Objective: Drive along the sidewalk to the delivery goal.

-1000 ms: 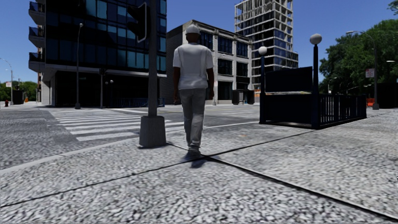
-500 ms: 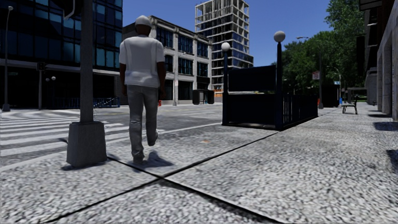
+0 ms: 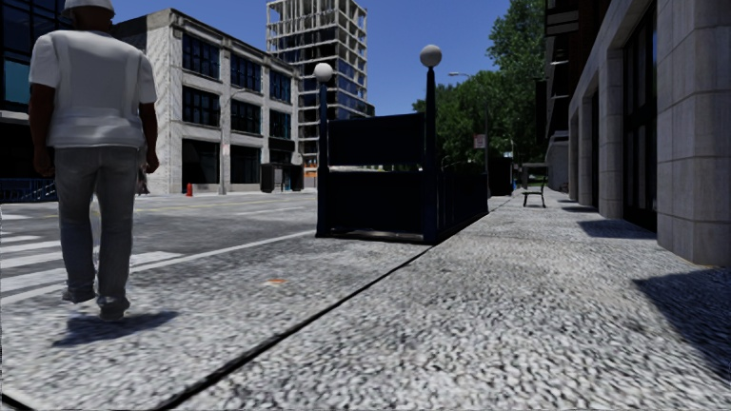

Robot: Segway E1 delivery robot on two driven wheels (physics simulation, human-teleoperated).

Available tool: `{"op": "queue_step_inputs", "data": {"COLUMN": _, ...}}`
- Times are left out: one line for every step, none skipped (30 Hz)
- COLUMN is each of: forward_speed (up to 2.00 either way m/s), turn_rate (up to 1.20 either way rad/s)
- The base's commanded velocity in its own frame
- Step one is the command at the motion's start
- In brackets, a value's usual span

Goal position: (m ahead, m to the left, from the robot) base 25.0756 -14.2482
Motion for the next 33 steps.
{"op": "queue_step_inputs", "data": {"forward_speed": 1.57, "turn_rate": -0.60}}
{"op": "queue_step_inputs", "data": {"forward_speed": 1.57, "turn_rate": -0.60}}
{"op": "queue_step_inputs", "data": {"forward_speed": 1.57, "turn_rate": -0.60}}
{"op": "queue_step_inputs", "data": {"forward_speed": 1.57, "turn_rate": -0.60}}
{"op": "queue_step_inputs", "data": {"forward_speed": 1.57, "turn_rate": -0.60}}
{"op": "queue_step_inputs", "data": {"forward_speed": 1.57, "turn_rate": -0.60}}
{"op": "queue_step_inputs", "data": {"forward_speed": 1.57, "turn_rate": -0.60}}
{"op": "queue_step_inputs", "data": {"forward_speed": 1.57, "turn_rate": -0.60}}
{"op": "queue_step_inputs", "data": {"forward_speed": 1.57, "turn_rate": -0.60}}
{"op": "queue_step_inputs", "data": {"forward_speed": 1.57, "turn_rate": -0.60}}
{"op": "queue_step_inputs", "data": {"forward_speed": 1.57, "turn_rate": -0.60}}
{"op": "queue_step_inputs", "data": {"forward_speed": 1.57, "turn_rate": -0.60}}
{"op": "queue_step_inputs", "data": {"forward_speed": 1.57, "turn_rate": -0.60}}
{"op": "queue_step_inputs", "data": {"forward_speed": 2.00, "turn_rate": -0.60}}
{"op": "queue_step_inputs", "data": {"forward_speed": 2.00, "turn_rate": -0.60}}
{"op": "queue_step_inputs", "data": {"forward_speed": 2.00, "turn_rate": -0.60}}
{"op": "queue_step_inputs", "data": {"forward_speed": 2.00, "turn_rate": -0.60}}
{"op": "queue_step_inputs", "data": {"forward_speed": 2.00, "turn_rate": -0.60}}
{"op": "queue_step_inputs", "data": {"forward_speed": 2.00, "turn_rate": -0.60}}
{"op": "queue_step_inputs", "data": {"forward_speed": 2.00, "turn_rate": -0.60}}
{"op": "queue_step_inputs", "data": {"forward_speed": 2.00, "turn_rate": -0.60}}
{"op": "queue_step_inputs", "data": {"forward_speed": 2.00, "turn_rate": -0.60}}
{"op": "queue_step_inputs", "data": {"forward_speed": 2.00, "turn_rate": -0.60}}
{"op": "queue_step_inputs", "data": {"forward_speed": 2.00, "turn_rate": -0.60}}
{"op": "queue_step_inputs", "data": {"forward_speed": 2.00, "turn_rate": -0.60}}
{"op": "queue_step_inputs", "data": {"forward_speed": 2.00, "turn_rate": -0.60}}
{"op": "queue_step_inputs", "data": {"forward_speed": 2.00, "turn_rate": -0.60}}
{"op": "queue_step_inputs", "data": {"forward_speed": 2.00, "turn_rate": -0.60}}
{"op": "queue_step_inputs", "data": {"forward_speed": 2.00, "turn_rate": -0.57}}
{"op": "queue_step_inputs", "data": {"forward_speed": 2.00, "turn_rate": -0.57}}
{"op": "queue_step_inputs", "data": {"forward_speed": 2.00, "turn_rate": -0.57}}
{"op": "queue_step_inputs", "data": {"forward_speed": 2.00, "turn_rate": -0.56}}
{"op": "queue_step_inputs", "data": {"forward_speed": 2.00, "turn_rate": -0.56}}
